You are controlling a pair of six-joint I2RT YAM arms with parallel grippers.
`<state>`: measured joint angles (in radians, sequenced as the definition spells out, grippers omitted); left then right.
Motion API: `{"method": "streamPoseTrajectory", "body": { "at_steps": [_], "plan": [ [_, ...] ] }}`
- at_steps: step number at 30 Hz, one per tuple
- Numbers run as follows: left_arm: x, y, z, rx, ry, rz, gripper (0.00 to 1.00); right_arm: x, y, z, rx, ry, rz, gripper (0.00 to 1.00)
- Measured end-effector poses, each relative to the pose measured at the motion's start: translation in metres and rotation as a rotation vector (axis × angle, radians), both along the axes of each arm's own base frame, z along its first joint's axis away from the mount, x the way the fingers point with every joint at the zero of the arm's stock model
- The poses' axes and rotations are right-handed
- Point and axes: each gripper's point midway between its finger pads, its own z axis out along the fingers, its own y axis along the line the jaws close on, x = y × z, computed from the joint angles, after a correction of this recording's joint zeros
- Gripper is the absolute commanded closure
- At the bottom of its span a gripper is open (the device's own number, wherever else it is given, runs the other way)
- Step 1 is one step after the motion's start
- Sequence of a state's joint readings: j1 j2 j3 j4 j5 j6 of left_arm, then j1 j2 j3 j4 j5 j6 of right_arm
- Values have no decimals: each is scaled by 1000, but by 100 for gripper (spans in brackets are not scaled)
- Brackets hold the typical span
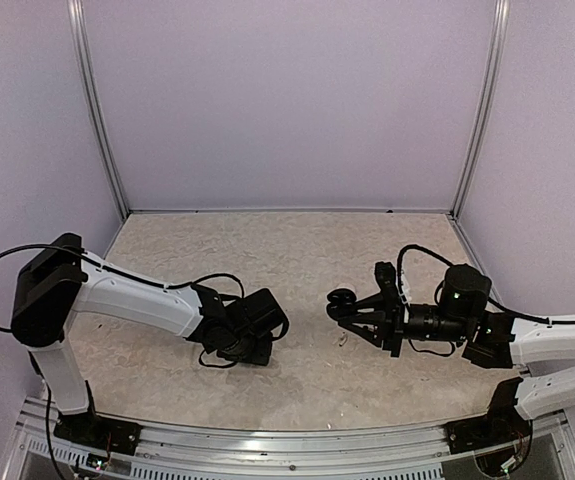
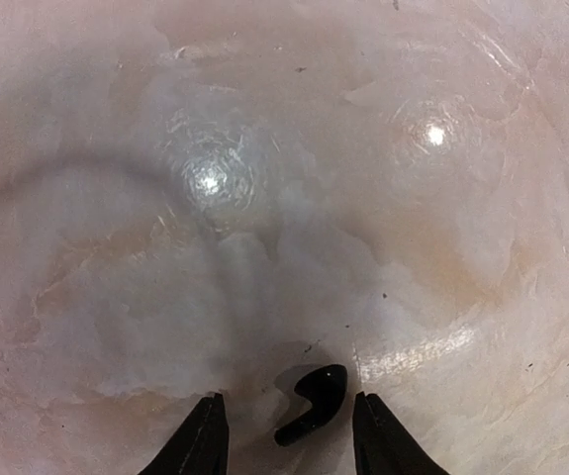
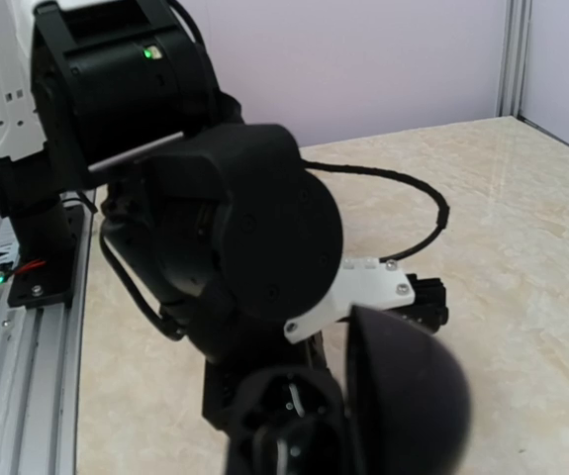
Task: Insert the wireless bluetooth earbuds into the charging case
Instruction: Pick up the left earbud from the center of the board.
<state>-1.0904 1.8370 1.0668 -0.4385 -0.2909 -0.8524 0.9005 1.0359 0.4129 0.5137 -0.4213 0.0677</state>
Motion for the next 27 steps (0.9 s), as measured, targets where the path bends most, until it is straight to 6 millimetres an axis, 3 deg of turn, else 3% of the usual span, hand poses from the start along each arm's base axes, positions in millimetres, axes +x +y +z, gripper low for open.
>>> {"method": "streamPoseTrajectory", "body": {
  "at_steps": [7,16,23,27],
  "plan": [
    [5,3,0,20,4,-56,57,0,0,-1,-4,0,0,100],
    [37,18,10,53,40,-166,58,-1,-2,-2,-14,2,-1,100],
    [36,2,27,23,59,-264,58,-1,-2,-5,-24,4,-2,100],
    [31,6,23,38,85,-265,51,-1,-3,-5,-28,3,-2,100]
  ]
}}
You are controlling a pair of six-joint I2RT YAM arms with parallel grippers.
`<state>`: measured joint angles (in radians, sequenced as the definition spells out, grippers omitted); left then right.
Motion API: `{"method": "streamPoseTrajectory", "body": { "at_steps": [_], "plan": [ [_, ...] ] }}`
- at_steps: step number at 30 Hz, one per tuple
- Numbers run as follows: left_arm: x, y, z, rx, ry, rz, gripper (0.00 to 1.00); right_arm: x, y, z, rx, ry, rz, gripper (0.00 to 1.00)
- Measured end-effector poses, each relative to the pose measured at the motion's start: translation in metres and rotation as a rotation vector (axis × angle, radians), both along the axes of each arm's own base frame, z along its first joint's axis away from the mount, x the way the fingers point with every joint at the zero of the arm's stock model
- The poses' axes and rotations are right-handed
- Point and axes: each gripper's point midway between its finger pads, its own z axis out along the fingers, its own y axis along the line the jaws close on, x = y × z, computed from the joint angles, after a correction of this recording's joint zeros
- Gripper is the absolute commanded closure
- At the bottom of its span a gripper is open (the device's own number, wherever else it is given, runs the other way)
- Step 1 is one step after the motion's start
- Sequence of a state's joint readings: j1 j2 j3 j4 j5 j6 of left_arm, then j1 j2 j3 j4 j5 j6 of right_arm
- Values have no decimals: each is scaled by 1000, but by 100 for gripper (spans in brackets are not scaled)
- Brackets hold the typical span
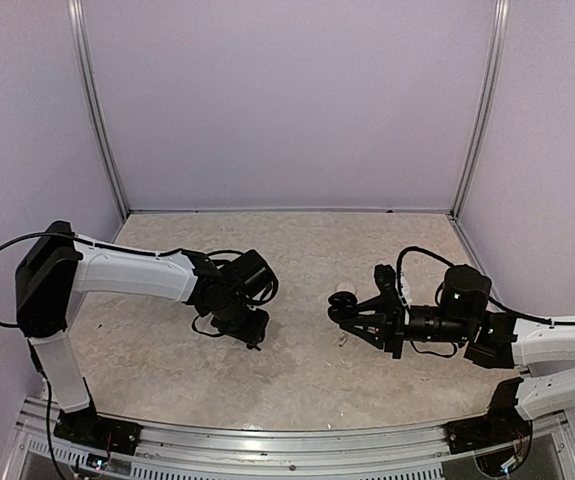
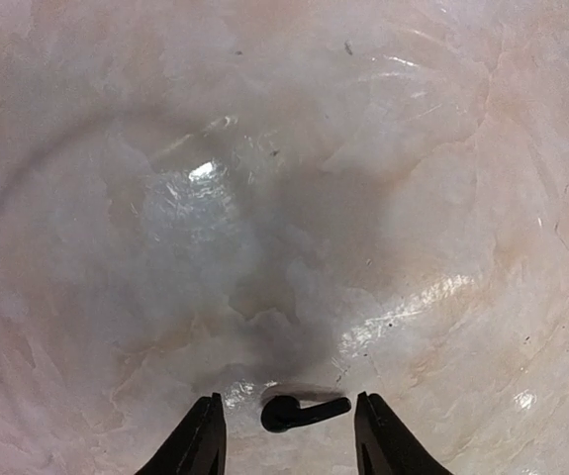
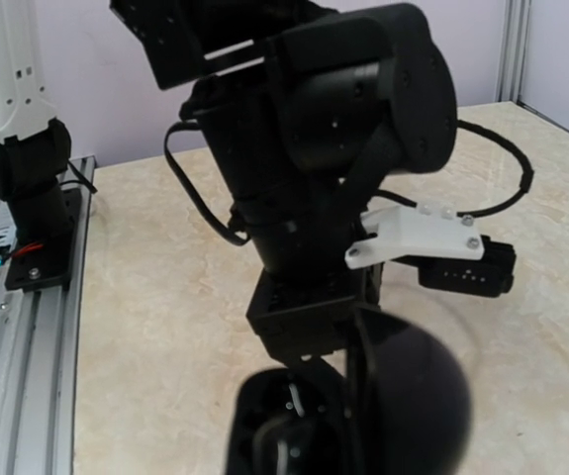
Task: Insert the wireless bluetooth earbuds into the charging case
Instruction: Pick up the left earbud from the center of the board.
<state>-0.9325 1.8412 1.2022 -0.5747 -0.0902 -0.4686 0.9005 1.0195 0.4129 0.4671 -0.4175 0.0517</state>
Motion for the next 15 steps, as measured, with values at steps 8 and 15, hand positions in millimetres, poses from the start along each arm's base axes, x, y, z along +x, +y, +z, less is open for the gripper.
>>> {"method": "streamPoseTrajectory", "body": {
  "at_steps": [8,15],
  "plan": [
    [-5,6,-6,9,26,38,39,0,0,0,-1,-5,1,100],
    [0,11,-12,35,9,82,39,0,0,0,-1,-6,1,100]
  ]
}}
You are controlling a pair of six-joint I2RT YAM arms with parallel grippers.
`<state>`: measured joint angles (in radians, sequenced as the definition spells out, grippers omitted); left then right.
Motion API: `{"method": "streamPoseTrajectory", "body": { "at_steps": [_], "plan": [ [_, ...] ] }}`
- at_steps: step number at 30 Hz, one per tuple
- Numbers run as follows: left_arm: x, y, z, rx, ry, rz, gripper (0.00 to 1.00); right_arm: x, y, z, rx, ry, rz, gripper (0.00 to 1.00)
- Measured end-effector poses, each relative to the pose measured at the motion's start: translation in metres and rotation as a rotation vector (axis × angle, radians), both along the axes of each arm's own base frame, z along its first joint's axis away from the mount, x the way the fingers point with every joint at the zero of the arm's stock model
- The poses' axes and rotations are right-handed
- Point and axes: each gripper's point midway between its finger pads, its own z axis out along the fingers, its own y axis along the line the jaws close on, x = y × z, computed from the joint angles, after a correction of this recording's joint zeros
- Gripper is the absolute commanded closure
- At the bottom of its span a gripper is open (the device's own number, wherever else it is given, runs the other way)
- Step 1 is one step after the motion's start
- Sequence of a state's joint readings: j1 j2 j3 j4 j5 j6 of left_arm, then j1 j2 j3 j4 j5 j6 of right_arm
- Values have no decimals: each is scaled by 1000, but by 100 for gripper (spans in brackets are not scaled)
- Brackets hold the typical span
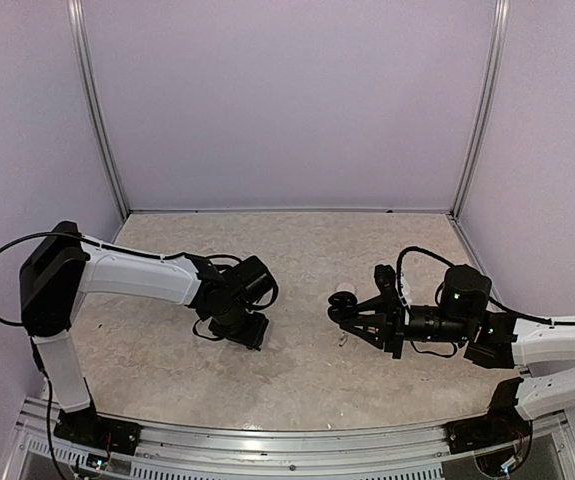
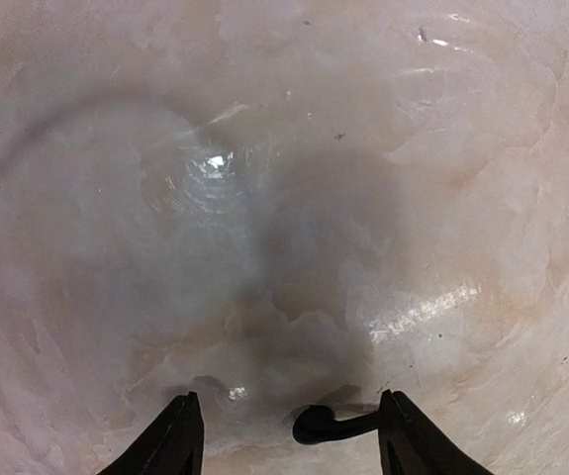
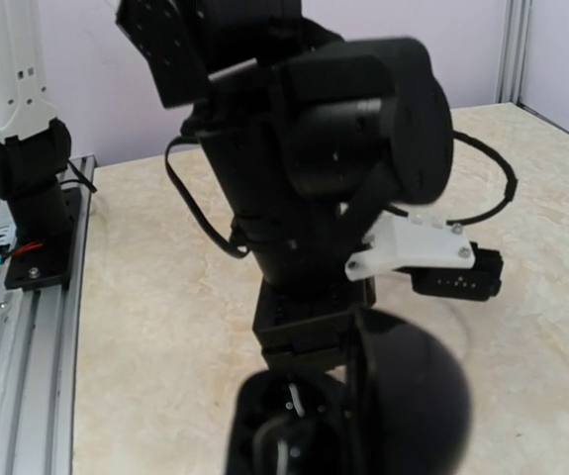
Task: Insert the wireless bluetooth earbuds into the charging case
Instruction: Pick up the left earbud from the center of the board.
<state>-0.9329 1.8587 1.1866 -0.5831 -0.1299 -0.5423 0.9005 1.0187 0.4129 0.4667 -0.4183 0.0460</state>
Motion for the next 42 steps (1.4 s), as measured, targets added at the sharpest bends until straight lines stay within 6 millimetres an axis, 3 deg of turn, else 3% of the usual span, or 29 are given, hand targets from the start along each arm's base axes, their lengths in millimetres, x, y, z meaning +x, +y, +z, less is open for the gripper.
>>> {"method": "streamPoseTrajectory", "body": {
  "at_steps": [9,15,22,35,42],
  "plan": [
    [-1,4,-13,53,-8,2,42,0,0,0,0,0,0,100],
    [-4,7,-14,54,-11,-1,57,0,0,0,0,0,0,100],
    [-7,11,-14,62,-7,-20,54,0,0,0,0,0,0,100],
    [-13,25,-13,118,30,-77,67,0,0,-1,-2,1,0,100],
    [-8,24,-6,131,29,-106,68,0,0,-1,-5,3,0,100]
  ]
}}
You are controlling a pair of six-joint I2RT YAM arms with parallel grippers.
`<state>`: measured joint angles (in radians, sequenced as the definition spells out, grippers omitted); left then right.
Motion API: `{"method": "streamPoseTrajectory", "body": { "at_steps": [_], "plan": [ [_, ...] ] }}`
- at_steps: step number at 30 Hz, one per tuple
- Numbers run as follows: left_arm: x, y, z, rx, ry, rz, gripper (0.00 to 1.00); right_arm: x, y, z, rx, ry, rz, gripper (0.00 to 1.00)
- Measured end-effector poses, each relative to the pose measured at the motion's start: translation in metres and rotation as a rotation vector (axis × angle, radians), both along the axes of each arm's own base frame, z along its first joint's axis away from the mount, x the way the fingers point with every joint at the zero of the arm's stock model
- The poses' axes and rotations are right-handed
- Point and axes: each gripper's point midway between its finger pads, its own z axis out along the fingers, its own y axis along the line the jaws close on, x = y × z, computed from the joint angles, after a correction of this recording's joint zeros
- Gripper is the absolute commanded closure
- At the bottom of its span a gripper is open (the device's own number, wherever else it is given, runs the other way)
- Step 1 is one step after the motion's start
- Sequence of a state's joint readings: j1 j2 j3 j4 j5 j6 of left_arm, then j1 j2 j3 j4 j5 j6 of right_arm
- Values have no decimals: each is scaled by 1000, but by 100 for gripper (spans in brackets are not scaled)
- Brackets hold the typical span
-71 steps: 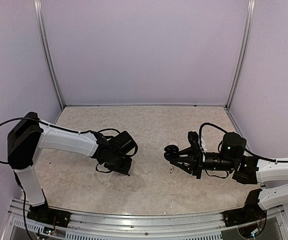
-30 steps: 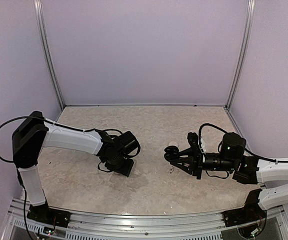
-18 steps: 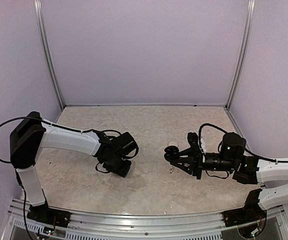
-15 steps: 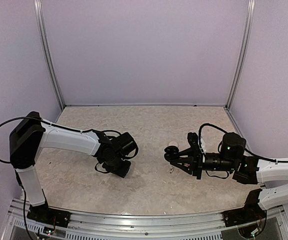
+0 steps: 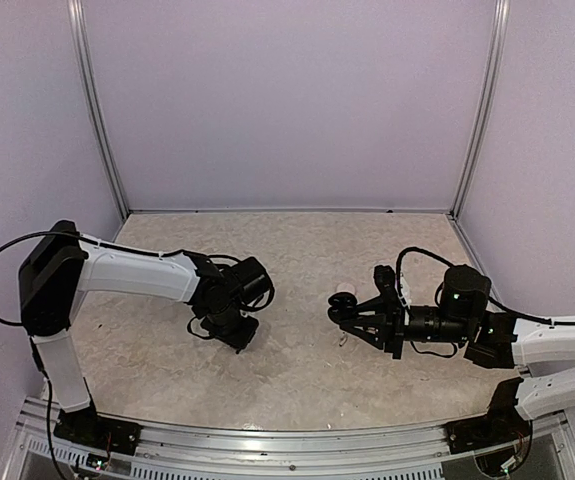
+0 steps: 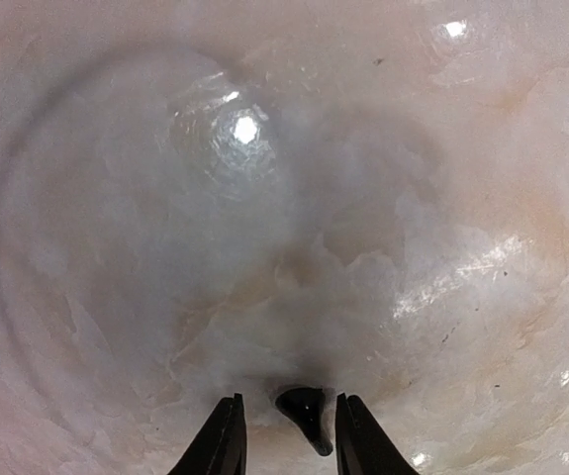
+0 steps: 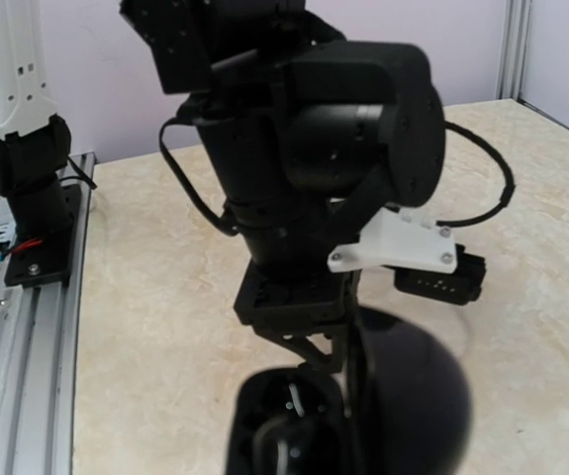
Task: Insert the wireless bluetooth earbuds into the charging case
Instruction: Pick up the left earbud from the center of the board.
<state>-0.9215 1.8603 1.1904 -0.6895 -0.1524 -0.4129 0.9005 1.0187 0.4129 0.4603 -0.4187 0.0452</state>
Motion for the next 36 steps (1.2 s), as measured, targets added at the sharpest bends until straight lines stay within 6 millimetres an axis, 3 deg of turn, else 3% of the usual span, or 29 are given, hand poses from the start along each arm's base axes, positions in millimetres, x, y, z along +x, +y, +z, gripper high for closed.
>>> {"method": "streamPoseTrajectory", "body": {
  "at_steps": [6,16,36],
  "plan": [
    [8,-7,4,-16,-2,-10,69,0,0,0,0,0,0,100],
    [4,-5,-8,3,36,-14,69,0,0,0,-2,-2,0,100],
    [2,-8,-9,-35,68,-27,83,0,0,-1,-3,-2,0,100]
  ]
}}
